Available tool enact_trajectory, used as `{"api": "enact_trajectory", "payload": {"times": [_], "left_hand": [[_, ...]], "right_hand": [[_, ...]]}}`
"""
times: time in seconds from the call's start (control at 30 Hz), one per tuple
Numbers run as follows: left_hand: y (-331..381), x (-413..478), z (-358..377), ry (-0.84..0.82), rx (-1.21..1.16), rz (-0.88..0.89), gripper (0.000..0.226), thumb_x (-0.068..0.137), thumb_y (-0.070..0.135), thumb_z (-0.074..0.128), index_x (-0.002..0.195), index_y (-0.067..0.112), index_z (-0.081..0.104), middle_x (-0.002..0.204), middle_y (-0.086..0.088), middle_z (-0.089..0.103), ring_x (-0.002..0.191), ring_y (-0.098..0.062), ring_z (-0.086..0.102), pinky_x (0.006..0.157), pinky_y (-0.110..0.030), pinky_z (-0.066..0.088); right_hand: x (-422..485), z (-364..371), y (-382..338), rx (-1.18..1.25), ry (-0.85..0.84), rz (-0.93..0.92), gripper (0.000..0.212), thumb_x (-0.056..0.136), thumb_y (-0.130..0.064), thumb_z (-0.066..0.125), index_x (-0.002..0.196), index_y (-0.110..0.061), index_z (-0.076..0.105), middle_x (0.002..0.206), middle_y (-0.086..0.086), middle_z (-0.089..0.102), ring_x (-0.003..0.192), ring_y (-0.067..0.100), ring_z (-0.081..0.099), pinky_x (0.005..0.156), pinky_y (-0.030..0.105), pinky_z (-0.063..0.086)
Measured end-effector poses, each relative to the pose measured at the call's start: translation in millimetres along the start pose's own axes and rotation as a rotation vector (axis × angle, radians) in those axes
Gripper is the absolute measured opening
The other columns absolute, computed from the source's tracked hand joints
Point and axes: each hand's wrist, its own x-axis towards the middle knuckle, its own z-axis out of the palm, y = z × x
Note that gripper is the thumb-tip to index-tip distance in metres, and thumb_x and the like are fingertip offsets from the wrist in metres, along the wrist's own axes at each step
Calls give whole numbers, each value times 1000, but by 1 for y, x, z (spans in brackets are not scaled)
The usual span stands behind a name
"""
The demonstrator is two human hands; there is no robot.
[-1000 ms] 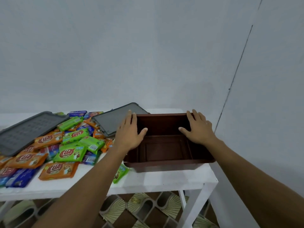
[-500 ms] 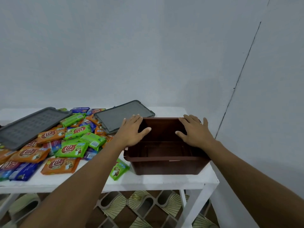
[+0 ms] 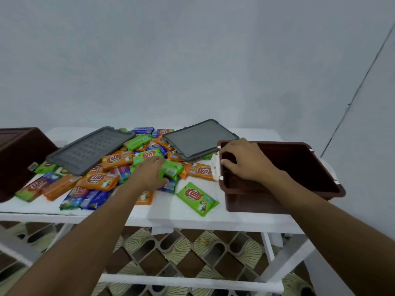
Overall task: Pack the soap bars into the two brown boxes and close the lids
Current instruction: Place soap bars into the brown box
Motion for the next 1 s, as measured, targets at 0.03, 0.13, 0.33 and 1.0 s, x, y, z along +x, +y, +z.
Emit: {"api": "enact_trajectory", "payload": {"times": [0.03, 0.13, 0.33, 1.0], "left_hand": [[-14, -2, 2, -44, 39, -13, 88, 80, 47, 70, 151, 20, 25, 158, -8, 24, 144, -29, 23, 114, -47, 28], [-47, -6, 10, -179, 54, 23, 95, 77, 49, 73, 152, 25, 20, 160, -7, 19, 146, -30, 17, 115, -52, 26], [-78, 1, 7, -112, 11, 165, 83, 82, 40, 73, 150, 19, 29, 154, -5, 31, 138, -26, 34, 110, -44, 36], [-80, 18, -55, -53, -250, 294, 91, 79, 38, 75, 149, 19, 20, 114, -15, 60, 98, -24, 60, 74, -31, 46]], "right_hand": [[8, 4, -15, -22, -11, -32, 36, 89, -44, 55, 119, -26, 63, 122, -2, 61, 116, 24, 50, 89, 43, 42], [25, 16, -54, -95, -89, -130, 35, 85, -45, 56, 113, -25, 66, 112, 0, 67, 110, 25, 56, 86, 37, 38], [36, 56, -125, -326, -494, -29, 44, 80, -48, 65, 114, -20, 61, 115, 4, 64, 105, 26, 58, 98, 46, 44], [89, 2, -137, 420, -304, 273, 33, 75, -19, 77, 101, -17, 56, 88, 0, 64, 74, 18, 64, 56, 30, 56]]}}
